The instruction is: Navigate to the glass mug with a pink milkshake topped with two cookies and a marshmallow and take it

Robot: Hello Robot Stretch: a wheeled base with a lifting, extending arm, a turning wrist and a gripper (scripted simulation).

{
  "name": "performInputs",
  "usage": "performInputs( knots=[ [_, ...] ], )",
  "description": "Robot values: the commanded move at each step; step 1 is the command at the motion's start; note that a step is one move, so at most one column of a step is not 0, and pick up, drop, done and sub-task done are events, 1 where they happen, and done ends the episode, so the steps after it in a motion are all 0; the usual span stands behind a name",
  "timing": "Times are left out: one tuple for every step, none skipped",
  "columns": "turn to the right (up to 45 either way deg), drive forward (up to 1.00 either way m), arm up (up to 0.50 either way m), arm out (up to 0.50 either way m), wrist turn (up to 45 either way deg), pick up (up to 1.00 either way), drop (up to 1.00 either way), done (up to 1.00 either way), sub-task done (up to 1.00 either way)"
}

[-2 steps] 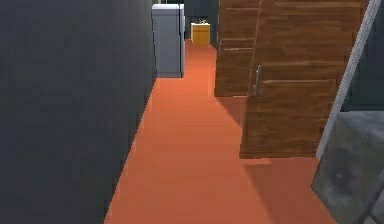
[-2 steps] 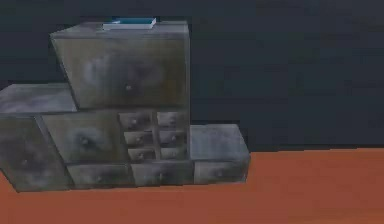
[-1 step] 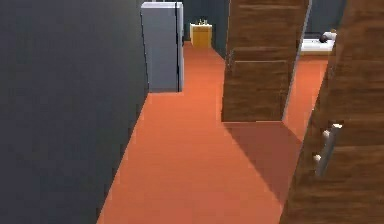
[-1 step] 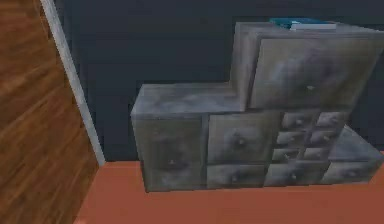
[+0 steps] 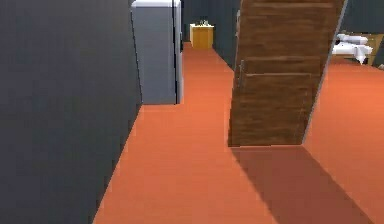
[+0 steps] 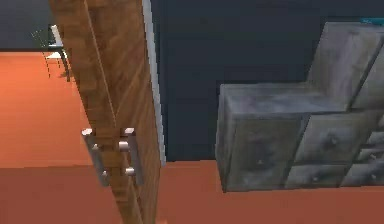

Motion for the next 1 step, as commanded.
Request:
performInputs(
  knots=[
    [18.0,0.0,0.0,0.0,0.0,0.0,0.0,0.0,0.0]
  ],
)
